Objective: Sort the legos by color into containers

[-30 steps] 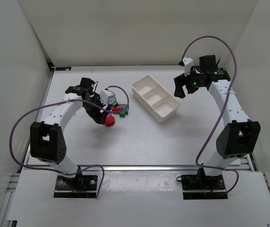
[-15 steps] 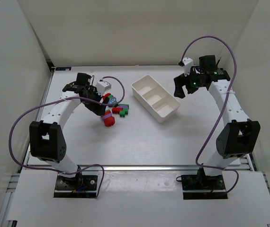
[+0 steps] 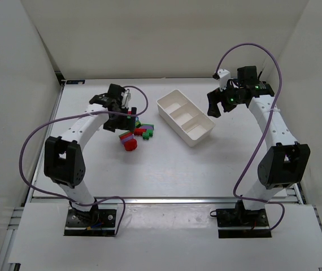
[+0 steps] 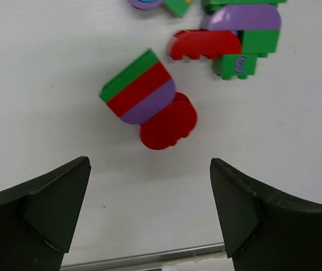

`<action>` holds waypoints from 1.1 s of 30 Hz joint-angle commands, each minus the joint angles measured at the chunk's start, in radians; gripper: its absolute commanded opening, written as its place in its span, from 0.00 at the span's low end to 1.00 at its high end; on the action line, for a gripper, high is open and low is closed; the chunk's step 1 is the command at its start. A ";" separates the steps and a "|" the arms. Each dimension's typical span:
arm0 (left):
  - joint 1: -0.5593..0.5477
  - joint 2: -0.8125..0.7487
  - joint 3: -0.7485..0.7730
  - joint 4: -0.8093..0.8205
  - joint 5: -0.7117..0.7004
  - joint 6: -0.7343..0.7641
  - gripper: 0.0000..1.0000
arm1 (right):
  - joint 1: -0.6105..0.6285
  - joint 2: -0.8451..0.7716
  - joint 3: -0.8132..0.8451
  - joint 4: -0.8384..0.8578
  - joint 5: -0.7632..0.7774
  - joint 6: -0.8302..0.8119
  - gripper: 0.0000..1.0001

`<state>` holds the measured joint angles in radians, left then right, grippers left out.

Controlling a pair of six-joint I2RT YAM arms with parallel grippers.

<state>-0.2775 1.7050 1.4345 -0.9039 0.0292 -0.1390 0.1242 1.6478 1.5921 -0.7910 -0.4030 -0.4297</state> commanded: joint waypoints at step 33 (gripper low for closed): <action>0.018 0.289 0.221 -0.185 -0.109 -0.501 0.92 | -0.003 0.016 0.002 -0.065 0.032 -0.063 0.94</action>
<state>-0.2577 1.9976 1.6432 -1.0893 -0.0891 -0.6243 0.1242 1.6440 1.5463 -0.8558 -0.3687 -0.4808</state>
